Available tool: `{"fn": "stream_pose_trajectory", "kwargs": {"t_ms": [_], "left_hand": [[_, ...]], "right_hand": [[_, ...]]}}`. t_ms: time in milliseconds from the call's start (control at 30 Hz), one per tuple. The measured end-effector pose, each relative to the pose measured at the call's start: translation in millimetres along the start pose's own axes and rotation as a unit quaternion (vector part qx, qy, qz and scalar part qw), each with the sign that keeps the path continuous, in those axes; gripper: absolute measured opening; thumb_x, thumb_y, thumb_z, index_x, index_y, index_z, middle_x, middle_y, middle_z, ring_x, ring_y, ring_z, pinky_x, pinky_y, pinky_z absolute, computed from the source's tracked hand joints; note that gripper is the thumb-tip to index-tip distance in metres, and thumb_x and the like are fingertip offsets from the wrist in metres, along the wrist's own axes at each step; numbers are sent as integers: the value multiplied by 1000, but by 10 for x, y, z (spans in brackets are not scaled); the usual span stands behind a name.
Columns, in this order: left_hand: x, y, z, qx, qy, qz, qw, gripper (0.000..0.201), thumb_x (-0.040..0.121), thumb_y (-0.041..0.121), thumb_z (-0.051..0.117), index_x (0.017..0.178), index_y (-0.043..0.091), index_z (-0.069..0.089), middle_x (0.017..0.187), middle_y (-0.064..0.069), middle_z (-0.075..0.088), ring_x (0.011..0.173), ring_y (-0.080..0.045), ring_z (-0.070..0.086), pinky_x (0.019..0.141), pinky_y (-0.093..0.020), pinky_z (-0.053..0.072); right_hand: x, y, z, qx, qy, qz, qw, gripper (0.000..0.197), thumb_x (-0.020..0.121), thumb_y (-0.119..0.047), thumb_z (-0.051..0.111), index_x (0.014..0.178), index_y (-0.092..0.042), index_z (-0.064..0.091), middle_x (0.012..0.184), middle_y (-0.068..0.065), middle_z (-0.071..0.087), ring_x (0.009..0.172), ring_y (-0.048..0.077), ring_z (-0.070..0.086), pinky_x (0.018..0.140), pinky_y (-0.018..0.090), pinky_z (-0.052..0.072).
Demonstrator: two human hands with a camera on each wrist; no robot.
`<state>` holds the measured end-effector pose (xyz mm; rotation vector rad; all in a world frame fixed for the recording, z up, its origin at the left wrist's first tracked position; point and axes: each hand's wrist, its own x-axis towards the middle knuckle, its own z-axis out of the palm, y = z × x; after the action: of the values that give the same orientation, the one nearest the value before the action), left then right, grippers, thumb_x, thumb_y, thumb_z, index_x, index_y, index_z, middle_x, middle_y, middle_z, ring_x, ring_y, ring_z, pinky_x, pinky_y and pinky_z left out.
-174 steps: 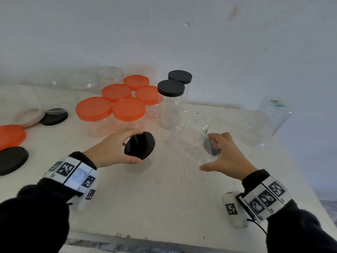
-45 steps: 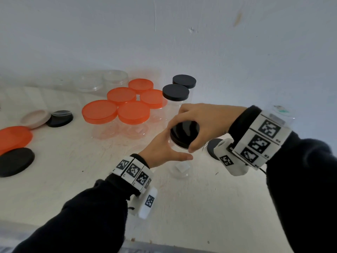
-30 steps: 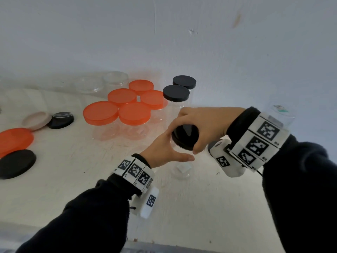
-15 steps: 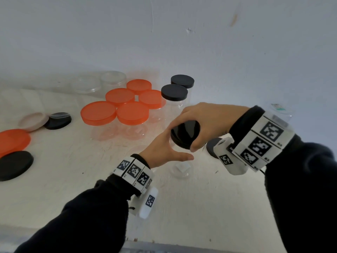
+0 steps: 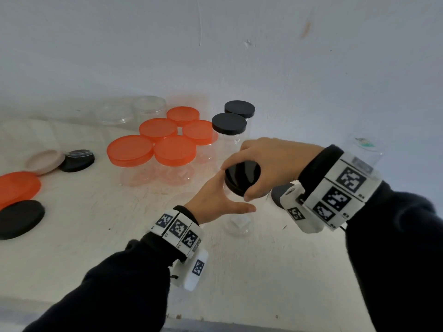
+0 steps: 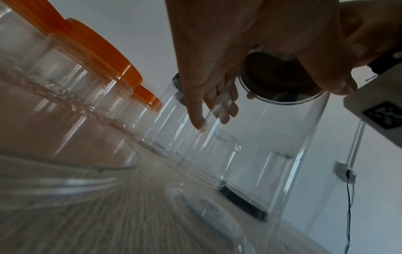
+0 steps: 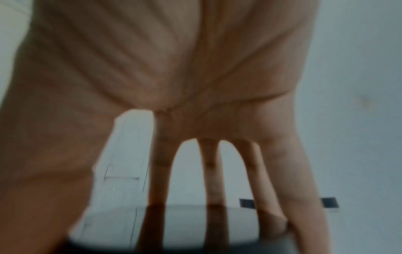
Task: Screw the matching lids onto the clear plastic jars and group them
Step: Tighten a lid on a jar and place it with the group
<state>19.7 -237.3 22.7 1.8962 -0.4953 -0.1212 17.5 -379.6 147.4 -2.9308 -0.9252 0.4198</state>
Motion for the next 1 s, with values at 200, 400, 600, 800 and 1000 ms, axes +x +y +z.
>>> {"fn": "stream_pose_trajectory", "kwargs": {"t_ms": [200, 400, 600, 800, 1000], "left_hand": [[-10, 5, 22, -11, 13, 6, 1000, 76, 63, 21, 84, 123, 29, 39, 111, 21, 53, 103, 11, 50, 80, -1, 39], [-41, 13, 50, -11, 24, 12, 1000, 79, 62, 23, 85, 126, 26, 40, 114, 17, 55, 106, 5, 52, 83, -6, 42], [-85, -6, 58, -17, 21, 16, 1000, 88, 62, 32, 84, 135, 23, 36, 126, 10, 52, 114, -1, 49, 92, -16, 40], [-127, -50, -14, -17, 4, 12, 1000, 77, 68, 21, 81, 124, 42, 33, 127, 21, 46, 116, 8, 44, 83, -11, 42], [-21, -111, -58, -37, 57, 0, 998, 77, 68, 16, 81, 133, 23, 40, 133, 6, 43, 121, -7, 43, 92, -23, 41]], "right_hand": [[-13, -101, 114, -68, 105, 29, 992, 59, 76, -56, 62, 127, -29, 52, 81, -9, 44, 79, 13, 47, 60, 13, 33], [-71, -106, 154, -56, 123, 45, 990, 58, 74, -60, 62, 121, -27, 55, 86, -5, 48, 79, 14, 49, 67, 24, 43], [-143, 35, 191, 38, 62, 5, 997, 62, 77, -51, 66, 132, -30, 46, 119, -4, 50, 106, 14, 49, 92, 30, 44], [-210, 148, 239, 52, 57, -28, 997, 64, 83, -37, 66, 139, -26, 40, 145, -2, 34, 128, 15, 36, 104, 25, 33], [-217, 205, 325, -14, 104, -10, 994, 58, 83, -25, 68, 137, -23, 44, 136, -3, 37, 123, 14, 35, 99, 33, 40]]}}
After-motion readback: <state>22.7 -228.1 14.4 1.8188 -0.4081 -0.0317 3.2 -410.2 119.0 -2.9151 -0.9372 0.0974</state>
